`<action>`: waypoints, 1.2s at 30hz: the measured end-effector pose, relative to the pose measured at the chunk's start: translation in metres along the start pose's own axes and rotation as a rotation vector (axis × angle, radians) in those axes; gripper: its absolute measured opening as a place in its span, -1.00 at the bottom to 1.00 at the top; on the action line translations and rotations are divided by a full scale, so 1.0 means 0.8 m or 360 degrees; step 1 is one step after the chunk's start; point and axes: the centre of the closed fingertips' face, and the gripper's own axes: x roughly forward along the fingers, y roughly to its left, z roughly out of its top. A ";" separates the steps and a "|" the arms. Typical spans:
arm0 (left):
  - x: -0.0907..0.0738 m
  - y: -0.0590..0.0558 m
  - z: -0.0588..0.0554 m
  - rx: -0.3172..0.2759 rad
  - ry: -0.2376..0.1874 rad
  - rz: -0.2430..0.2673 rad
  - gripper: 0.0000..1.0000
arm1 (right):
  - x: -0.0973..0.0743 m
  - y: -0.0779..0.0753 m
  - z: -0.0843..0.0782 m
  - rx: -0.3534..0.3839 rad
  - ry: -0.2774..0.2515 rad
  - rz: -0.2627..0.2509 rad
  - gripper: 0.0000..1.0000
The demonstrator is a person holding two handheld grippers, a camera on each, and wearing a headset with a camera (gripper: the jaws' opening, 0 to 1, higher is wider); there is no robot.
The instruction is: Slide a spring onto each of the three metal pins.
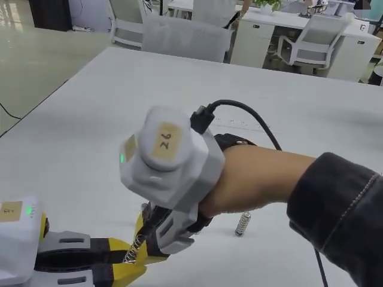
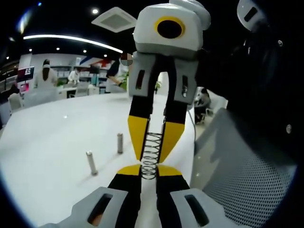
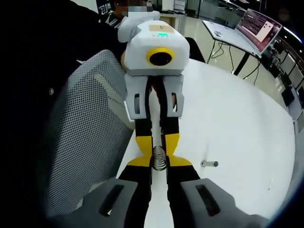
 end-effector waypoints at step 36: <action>-0.001 0.005 -0.005 -0.0028 0.0014 0.0035 -0.84 | 0.001 -0.005 0.002 -0.0010 0.0043 -0.0013 -0.84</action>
